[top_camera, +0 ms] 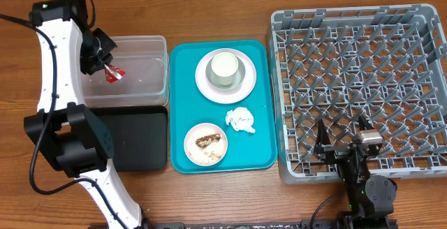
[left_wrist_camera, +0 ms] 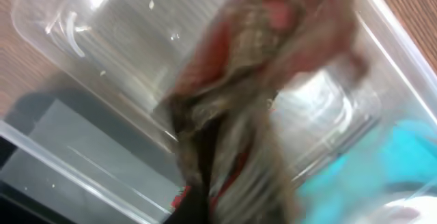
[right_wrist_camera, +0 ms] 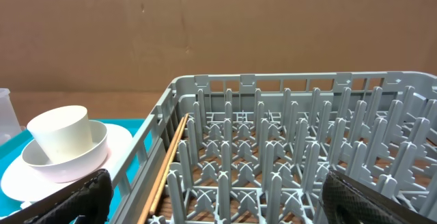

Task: Sort waste into correct bins and load items into the dishwasher
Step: 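Carry the red wrapper left and drop it into the clear bin, then reach the left gripper to the white tissue and grasp it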

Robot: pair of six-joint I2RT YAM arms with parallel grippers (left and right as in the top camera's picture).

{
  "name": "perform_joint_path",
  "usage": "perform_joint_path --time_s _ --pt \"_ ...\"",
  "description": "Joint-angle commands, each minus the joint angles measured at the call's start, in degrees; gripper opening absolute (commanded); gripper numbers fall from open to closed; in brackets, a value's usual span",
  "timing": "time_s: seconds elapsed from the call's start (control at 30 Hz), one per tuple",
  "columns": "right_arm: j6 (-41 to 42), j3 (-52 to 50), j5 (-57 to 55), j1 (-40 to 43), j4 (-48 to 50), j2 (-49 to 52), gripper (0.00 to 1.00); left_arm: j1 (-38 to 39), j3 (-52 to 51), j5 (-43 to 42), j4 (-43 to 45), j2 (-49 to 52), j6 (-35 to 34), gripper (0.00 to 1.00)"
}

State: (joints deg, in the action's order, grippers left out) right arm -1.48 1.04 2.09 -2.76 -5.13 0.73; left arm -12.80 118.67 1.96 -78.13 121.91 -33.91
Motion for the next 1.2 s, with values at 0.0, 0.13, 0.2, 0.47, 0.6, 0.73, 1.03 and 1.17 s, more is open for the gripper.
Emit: perform_joint_path --time_s 0.0,0.13,0.2,0.47,0.6,0.73,1.03,1.17 --pt "0.0 -0.6 0.0 -0.4 0.4 -0.6 1.0 -0.4 -0.9 4.5 1.0 -0.8 0.5 0.19" --pt "0.0 -0.6 0.0 -0.4 0.4 -0.6 1.0 -0.3 -0.9 4.4 1.7 -0.8 0.6 0.69" --pt "-0.1 -0.6 0.0 -0.4 0.4 -0.6 1.0 -0.3 -0.9 4.4 1.8 -0.8 0.6 0.82" --pt "0.0 -0.6 0.0 -0.4 0.5 -0.6 1.0 0.1 -0.8 -2.7 -0.1 -0.9 6.5 0.95" --pt "0.0 -0.6 0.0 -0.4 0.5 -0.6 1.0 2.3 -0.8 -5.9 -3.4 -1.5 9.3 0.93" --pt "-0.1 -0.6 0.0 -0.4 0.4 -0.6 1.0 7.1 -0.8 -5.9 -4.6 -3.8 9.5 0.93" --pt "-0.1 -0.6 0.0 -0.4 0.4 -0.6 1.0 25.7 -0.8 -7.6 -3.9 -10.0 8.8 0.94" --pt "0.0 -0.6 0.0 -0.4 0.4 -0.6 1.0 35.8 -1.3 -7.2 -4.0 -9.7 9.9 0.93"
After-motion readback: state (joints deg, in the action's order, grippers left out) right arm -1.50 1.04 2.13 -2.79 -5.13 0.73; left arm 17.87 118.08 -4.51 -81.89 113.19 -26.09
